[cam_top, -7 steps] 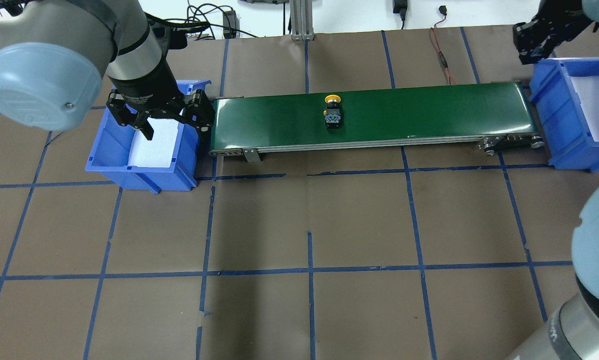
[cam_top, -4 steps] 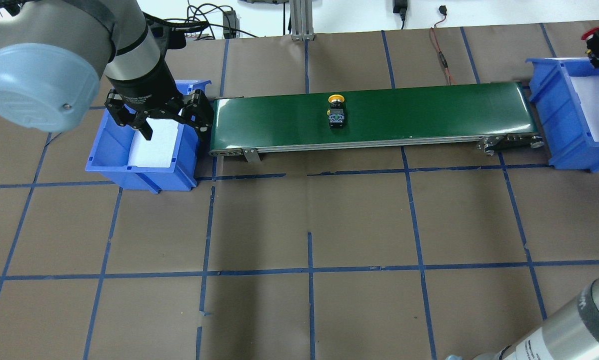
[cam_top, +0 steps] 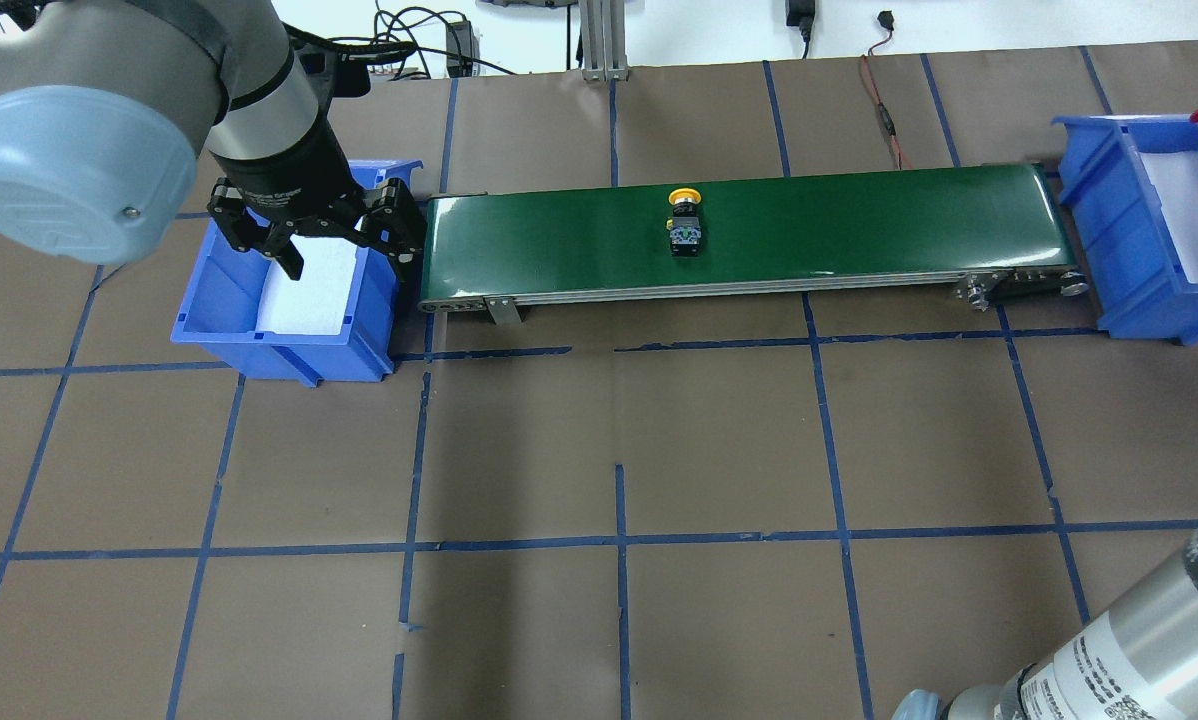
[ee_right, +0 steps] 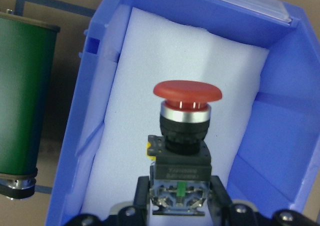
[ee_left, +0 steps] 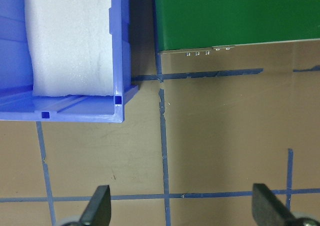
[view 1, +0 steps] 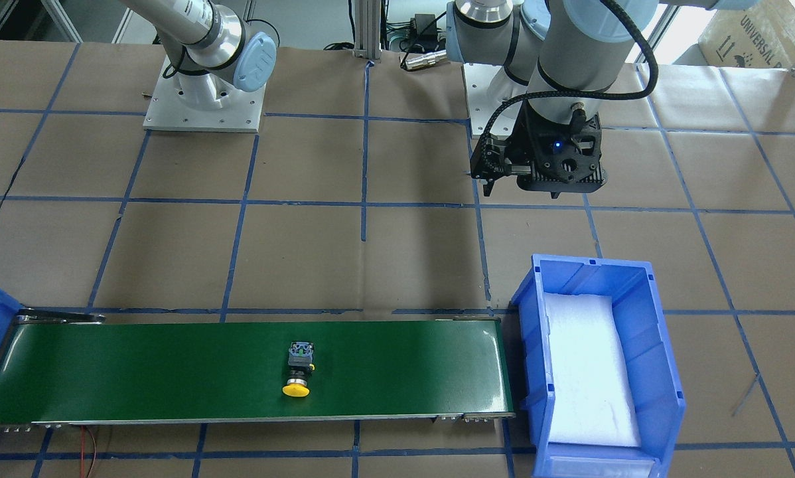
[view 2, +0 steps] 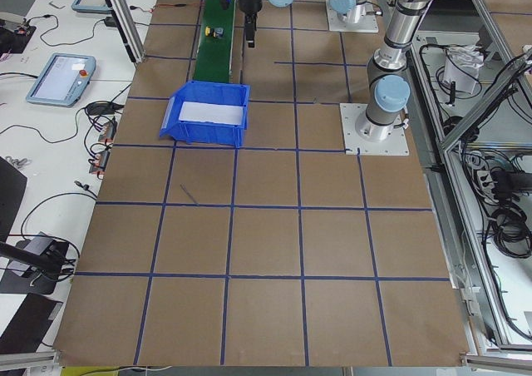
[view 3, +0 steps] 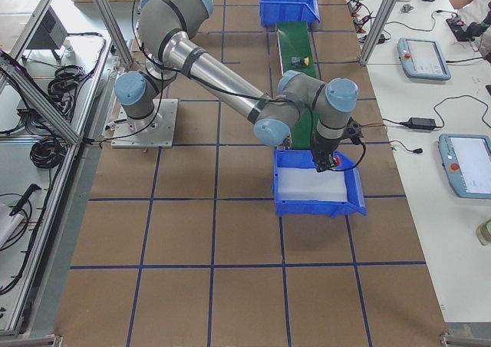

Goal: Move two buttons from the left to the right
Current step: 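Carry the red button into the far blue bin and release it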

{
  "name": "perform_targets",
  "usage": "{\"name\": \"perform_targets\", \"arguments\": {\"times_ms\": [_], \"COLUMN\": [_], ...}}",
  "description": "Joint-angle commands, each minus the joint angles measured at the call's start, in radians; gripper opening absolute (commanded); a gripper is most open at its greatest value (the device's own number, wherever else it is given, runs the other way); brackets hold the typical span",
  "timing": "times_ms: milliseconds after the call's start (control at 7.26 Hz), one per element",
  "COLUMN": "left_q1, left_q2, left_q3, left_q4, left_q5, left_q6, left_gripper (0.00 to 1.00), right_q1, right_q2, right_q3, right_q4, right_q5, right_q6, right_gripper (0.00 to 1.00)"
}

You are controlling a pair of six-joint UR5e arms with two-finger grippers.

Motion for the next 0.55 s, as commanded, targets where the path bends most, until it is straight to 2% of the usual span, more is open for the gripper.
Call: {"name": "perform_targets", "arguments": {"times_ms": [0, 413], "left_q1": [0.001, 0.001], "left_q2": [0.001, 0.002], "left_q3": [0.0, -0.002], "left_q4": [0.0, -0.004], "left_q5": [0.003, 0.007], "left_q6": [0.001, 0.005], "left_gripper": [1.0, 1.0], "right_q1": [-0.015, -0.03], "right_q2": [0.024, 0.078], "right_q3": [-0.001, -0.006], "right_q4": [-0.014, -0.033], "right_q5": [0.002, -0.001], "right_q6": [-0.013, -0.014], "right_gripper": [0.07, 0.08]}}
